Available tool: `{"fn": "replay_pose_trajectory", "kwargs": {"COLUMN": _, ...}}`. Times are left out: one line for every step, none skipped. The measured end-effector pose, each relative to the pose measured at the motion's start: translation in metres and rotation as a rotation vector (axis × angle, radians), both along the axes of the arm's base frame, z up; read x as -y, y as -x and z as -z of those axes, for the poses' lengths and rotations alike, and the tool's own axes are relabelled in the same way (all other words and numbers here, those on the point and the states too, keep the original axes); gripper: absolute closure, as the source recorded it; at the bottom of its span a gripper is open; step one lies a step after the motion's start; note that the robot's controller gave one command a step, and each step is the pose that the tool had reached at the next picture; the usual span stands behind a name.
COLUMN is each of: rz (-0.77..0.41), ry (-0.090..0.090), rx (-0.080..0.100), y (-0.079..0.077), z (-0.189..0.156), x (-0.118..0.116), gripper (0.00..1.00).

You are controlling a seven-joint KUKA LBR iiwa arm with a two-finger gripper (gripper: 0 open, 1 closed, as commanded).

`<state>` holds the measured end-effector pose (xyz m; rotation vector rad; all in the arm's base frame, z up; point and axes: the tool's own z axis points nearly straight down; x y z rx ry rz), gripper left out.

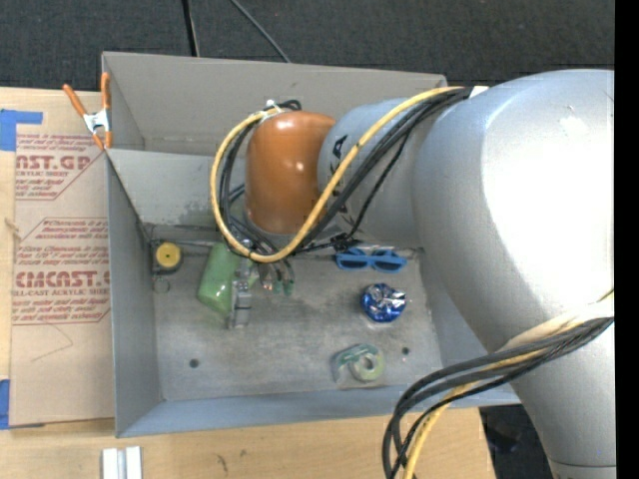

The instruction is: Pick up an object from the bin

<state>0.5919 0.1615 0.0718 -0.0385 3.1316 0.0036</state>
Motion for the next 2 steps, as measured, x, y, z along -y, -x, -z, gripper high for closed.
{"fn": "replay_pose_trajectory", "kwargs": {"rz": -0.332, "ry": 0.002, "rx": -0.003, "y": 0.0094, "z": 0.0008, "x": -0.017, "gripper": 0.0}}
{"fn": "replay_pose_trajectory", "kwargs": {"rz": -0.33, "ry": 0.002, "rx": -0.007, "y": 0.0095, "z": 0.0002, "x": -0.0164, "gripper": 1.0}}
